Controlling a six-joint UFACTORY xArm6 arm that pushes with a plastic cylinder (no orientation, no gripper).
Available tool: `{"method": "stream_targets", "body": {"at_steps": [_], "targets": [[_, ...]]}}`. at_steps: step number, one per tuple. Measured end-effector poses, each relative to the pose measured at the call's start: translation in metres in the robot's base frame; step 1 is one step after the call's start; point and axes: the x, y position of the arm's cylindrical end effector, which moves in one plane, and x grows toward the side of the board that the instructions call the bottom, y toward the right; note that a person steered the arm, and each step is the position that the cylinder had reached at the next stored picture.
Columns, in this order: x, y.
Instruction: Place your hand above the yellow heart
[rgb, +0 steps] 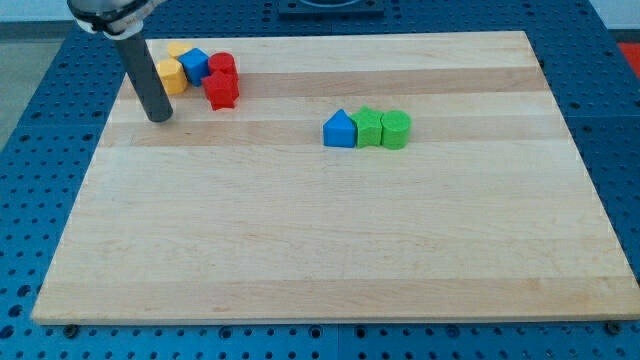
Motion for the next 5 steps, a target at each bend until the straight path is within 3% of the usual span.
{"method": "stream_targets", "body": {"at_steps": [2, 4, 5], "targets": [[-0.015, -0.061], [-0.154, -0.063], [-0.157, -0.059]]}}
